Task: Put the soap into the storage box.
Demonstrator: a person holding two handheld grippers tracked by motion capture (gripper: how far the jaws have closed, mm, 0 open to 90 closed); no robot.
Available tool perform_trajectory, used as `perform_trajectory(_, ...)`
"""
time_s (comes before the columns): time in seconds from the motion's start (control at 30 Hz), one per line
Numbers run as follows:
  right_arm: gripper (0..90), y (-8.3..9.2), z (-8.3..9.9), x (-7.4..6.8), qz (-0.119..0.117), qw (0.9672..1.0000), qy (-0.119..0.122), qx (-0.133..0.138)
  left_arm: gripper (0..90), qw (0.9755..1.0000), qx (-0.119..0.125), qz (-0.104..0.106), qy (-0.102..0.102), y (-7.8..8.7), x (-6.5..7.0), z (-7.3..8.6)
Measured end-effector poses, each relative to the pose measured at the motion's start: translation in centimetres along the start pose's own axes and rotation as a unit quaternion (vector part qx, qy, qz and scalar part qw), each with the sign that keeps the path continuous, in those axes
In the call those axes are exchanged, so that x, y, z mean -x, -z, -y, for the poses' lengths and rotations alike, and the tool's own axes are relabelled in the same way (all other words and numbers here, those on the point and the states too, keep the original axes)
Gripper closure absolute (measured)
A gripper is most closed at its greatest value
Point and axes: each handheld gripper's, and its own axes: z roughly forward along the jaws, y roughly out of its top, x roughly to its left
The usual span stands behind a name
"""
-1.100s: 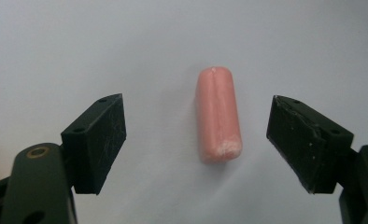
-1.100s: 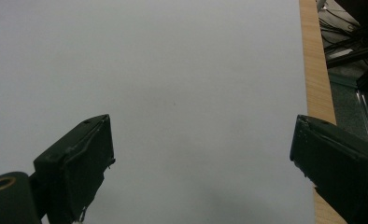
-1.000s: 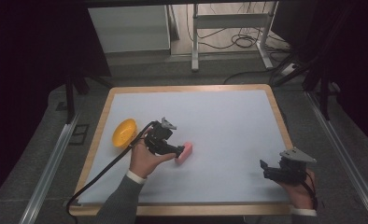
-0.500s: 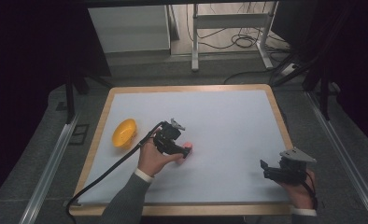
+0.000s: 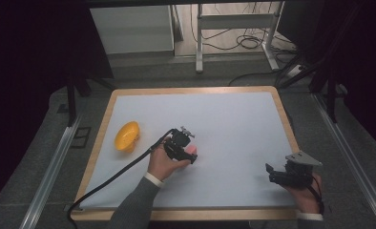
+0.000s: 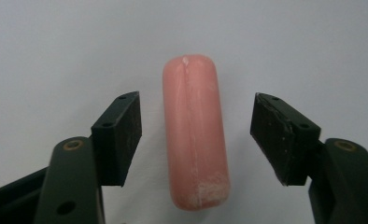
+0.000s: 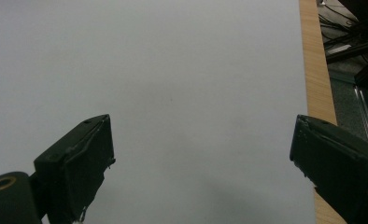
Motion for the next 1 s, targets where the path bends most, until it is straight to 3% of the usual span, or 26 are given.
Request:
perform_trajectory(0.17, 6.0, 0.0, 0.0, 0.1, 0.002, 1.0000, 0.000, -0.001, 41.3, 1.0000, -0.006, 0.002, 0.006, -0.8, 0.1, 0.1)
perform_trajectory(0.47, 6.0, 0.1, 0.0, 0.1, 0.002, 1.0000, 0.000, 0.002, 59.2, 0.9999, -0.007, -0.006, 0.008, -1.4, 0.2, 0.3)
perform_trajectory(0.77, 6.0, 0.1, 0.0, 0.1, 0.003, 1.0000, 0.000, 0.001, 60.1, 0.9999, -0.001, 0.005, 0.013, -1.3, -0.2, 0.5)
perform_trajectory(1.0, 6.0, 0.1, 0.0, 0.2, 0.006, 1.0000, 0.000, 0.002, 60.2, 0.9998, 0.014, 0.002, 0.012, -0.4, -0.5, 0.6)
